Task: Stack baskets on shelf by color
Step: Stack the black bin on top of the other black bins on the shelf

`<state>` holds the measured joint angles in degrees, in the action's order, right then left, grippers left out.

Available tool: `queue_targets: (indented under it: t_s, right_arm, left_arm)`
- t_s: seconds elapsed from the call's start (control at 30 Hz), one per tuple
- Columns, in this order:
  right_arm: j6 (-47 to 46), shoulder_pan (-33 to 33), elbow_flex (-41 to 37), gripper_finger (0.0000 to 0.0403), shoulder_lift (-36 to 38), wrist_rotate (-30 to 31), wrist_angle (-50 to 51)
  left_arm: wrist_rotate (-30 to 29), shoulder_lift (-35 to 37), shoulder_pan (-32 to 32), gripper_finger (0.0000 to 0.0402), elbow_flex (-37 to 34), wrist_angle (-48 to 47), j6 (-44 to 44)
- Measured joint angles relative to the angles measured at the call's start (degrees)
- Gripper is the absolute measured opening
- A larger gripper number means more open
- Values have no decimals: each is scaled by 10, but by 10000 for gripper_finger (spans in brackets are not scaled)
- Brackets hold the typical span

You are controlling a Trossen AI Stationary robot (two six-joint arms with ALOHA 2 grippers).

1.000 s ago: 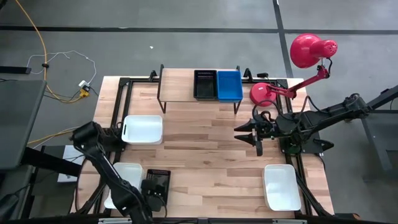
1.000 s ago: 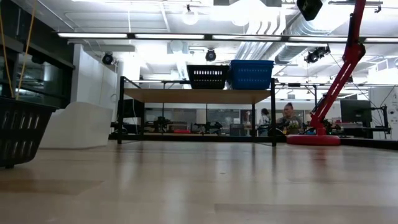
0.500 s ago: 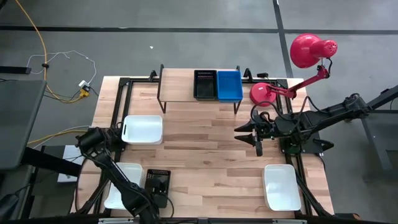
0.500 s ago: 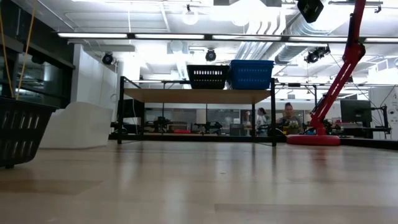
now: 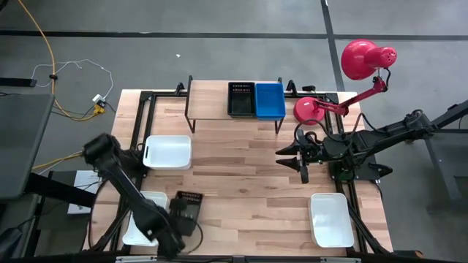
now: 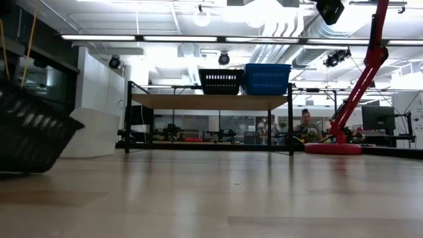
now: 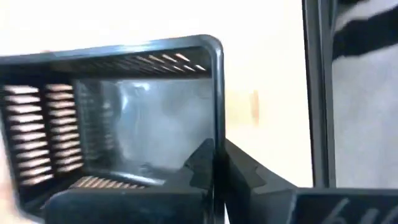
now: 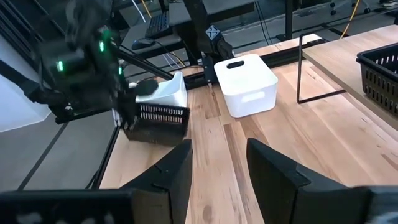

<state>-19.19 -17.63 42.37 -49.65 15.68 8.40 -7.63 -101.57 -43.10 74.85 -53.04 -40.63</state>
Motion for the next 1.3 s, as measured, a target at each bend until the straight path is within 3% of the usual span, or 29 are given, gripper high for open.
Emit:
queue_targets:
  t_s: [0.17, 0.4, 0.6, 0.73, 1.03, 1.3]
  right_arm:
    - [0, 0, 0, 138, 0, 4, 1]
    - [2, 0, 0, 138, 0, 19, 1]
    - [-2, 0, 0, 138, -1, 35, 1]
    - [0, 0, 0, 138, -6, 40, 8]
    - [1, 0, 0, 138, -16, 73, 35]
    - [0, 0, 0, 138, -17, 79, 34]
  left_arm:
    - [-78, 114, 63, 2, 16, -82, 70]
    - [-187, 180, 245, 0, 148, -166, 233]
    - [-209, 128, 411, 0, 267, -151, 401]
    - [-215, 82, 478, 0, 318, -129, 489]
    - [-222, -34, 522, 0, 388, -95, 589]
    - [-244, -81, 539, 0, 394, -93, 601]
